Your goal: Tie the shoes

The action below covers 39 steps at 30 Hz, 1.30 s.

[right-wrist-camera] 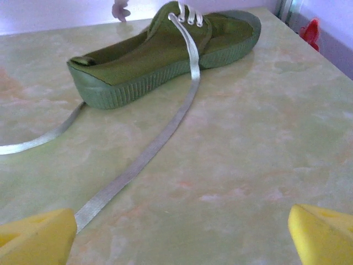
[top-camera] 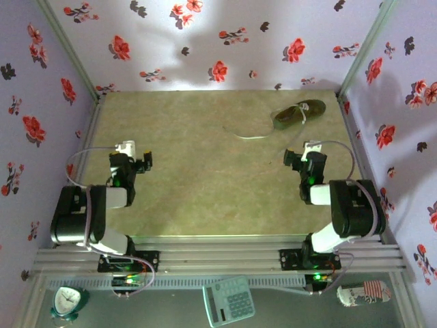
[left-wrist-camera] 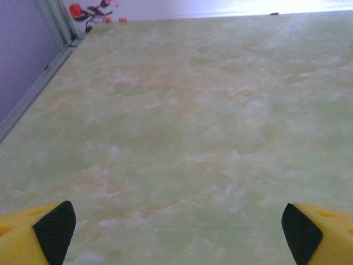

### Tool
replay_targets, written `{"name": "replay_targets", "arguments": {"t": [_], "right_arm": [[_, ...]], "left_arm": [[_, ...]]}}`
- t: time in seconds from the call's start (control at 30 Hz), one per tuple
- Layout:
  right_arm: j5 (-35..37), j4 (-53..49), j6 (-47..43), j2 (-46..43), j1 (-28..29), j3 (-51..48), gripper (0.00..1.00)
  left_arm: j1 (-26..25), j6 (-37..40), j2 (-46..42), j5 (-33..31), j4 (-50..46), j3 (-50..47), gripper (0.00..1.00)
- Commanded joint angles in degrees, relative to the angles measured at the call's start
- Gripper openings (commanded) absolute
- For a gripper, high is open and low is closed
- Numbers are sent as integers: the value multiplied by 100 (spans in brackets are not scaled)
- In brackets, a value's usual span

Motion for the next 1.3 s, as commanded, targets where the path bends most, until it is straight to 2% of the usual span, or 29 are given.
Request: {"name": "replay_targets", "arguments": {"t": [0.0, 0.07, 0.17, 0.23, 0.3, 0.43, 0.5, 0.53, 0.63, 0.73, 0.8, 0.93, 1.0, 1.07, 1.27], "right_arm": [[-82, -551, -63, -955, 35, -21, 99], [-137, -1085, 91, -1560, 39, 58, 99], [-70, -1517, 767, -2270, 44, 125, 99], [125, -2012, 1290, -2582, 39, 287, 99], [649, -2902, 1959, -2766, 35, 584, 99], [1001, -3969, 2550, -2714, 26, 955, 99], [1237, -4682, 3052, -2502, 17, 1251, 99], [1156, -4784, 3003, -2401, 17, 1340, 99], [477, -4827, 2844, -2141, 17, 1454, 99], [-462, -4908, 2466, -1843, 26, 1695, 99], [-708, -5179, 2303, -1563, 68, 1991, 99], [-345, -5923, 2000, -1017, 275, 2710, 91], [124, -6362, 2155, -696, 300, 3157, 83], [384, -6688, 2340, -342, 296, 3643, 81], [384, -7309, 2929, 997, 298, 5233, 75]], "left_arm": [[-326, 203, -829, -737, -449, 4, 100], [-432, -74, -1245, -1110, -1319, 278, 100], [-444, -884, -1557, -1460, -2441, 741, 100], [-446, -1392, -1633, -1489, -3026, 1018, 100], [-437, -2007, -1617, -1482, -3908, 1451, 100], [-429, -2788, -1257, -1261, -5193, 2126, 100], [-430, -2886, -1000, -977, -5207, 2176, 100], [-465, -2907, -925, -867, -5199, 2189, 100], [-852, -2762, -751, -992, -5216, 2310, 100], [-1474, -2579, -447, -1311, -5453, 2673, 100], [-1908, -2475, -185, -1420, -5624, 2983, 100], [-2532, -2398, 367, -1482, -5879, 3608, 100], [-2739, -2433, 626, -1439, -5959, 3880, 100], [-2881, -2450, 797, -1355, -5929, 4035, 100], [-2995, -2416, 1260, -932, -5805, 4474, 100]]}}
